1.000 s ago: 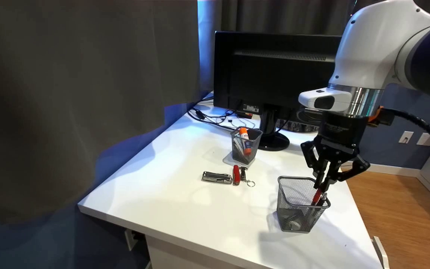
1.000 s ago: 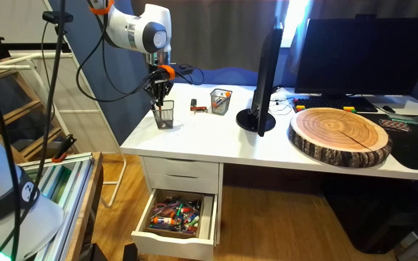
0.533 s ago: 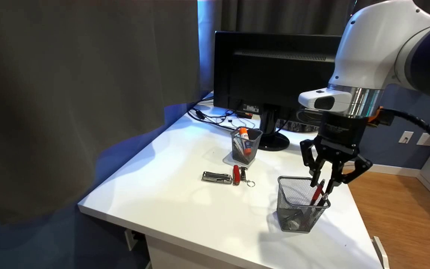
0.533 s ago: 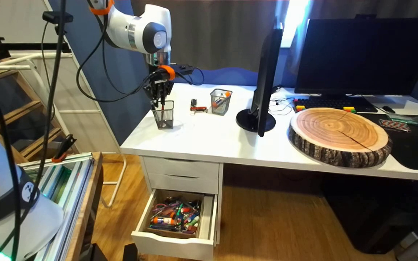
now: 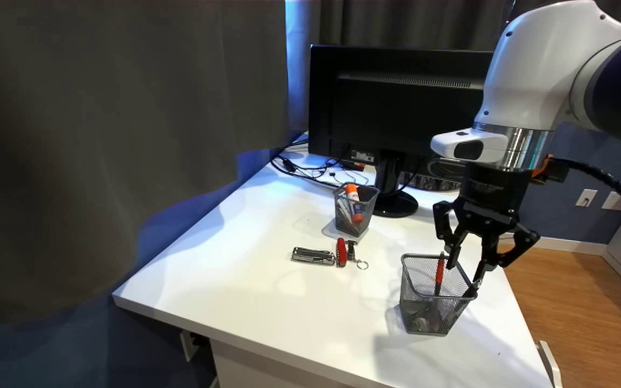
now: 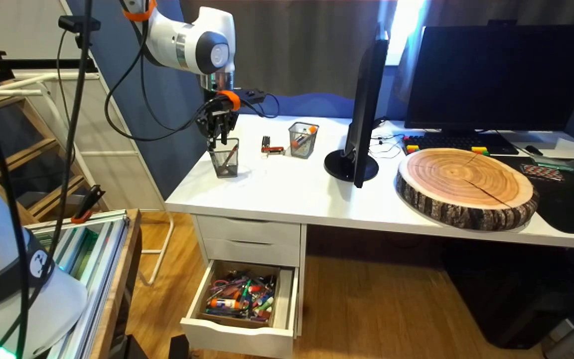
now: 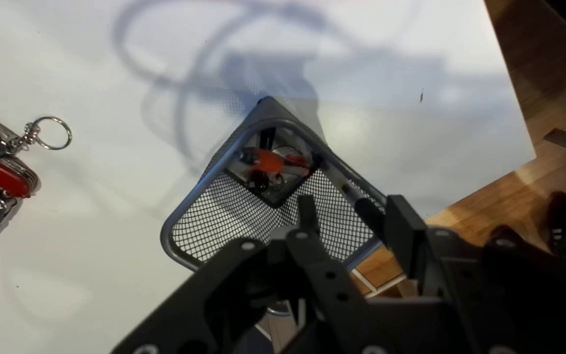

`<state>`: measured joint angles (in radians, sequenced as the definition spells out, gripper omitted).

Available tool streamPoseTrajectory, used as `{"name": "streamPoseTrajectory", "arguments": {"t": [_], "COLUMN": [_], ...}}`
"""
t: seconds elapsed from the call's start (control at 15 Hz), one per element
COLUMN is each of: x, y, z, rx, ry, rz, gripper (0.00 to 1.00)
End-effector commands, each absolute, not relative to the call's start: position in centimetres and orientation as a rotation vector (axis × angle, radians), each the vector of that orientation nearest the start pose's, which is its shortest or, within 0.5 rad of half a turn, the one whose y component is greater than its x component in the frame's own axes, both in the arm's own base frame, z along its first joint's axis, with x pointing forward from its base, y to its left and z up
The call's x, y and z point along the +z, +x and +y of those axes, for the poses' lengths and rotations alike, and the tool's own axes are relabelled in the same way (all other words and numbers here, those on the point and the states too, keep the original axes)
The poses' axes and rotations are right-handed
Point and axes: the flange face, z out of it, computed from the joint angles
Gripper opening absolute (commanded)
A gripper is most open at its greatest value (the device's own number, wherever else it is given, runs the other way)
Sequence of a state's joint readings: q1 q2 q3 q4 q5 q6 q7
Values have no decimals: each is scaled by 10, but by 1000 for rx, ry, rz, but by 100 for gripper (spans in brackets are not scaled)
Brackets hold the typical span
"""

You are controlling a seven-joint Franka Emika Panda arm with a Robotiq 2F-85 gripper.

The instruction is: Remove the pens from the basket on the left and put them on the desk

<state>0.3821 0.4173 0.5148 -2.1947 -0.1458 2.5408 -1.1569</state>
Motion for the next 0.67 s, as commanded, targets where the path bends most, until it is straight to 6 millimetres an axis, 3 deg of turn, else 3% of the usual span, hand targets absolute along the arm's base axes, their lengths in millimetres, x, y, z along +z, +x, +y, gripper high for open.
{"name": "streamPoseTrajectory", "arguments": {"t": [0.0,0.27,0.6], "x": [223,233,234], "y": [342,345,344], "z": [438,432,431], "rx": [9,5,-119], "ry": [1544,1606,1911], "rz": [2845,2785,2638], "gripper": [73,100,100]}}
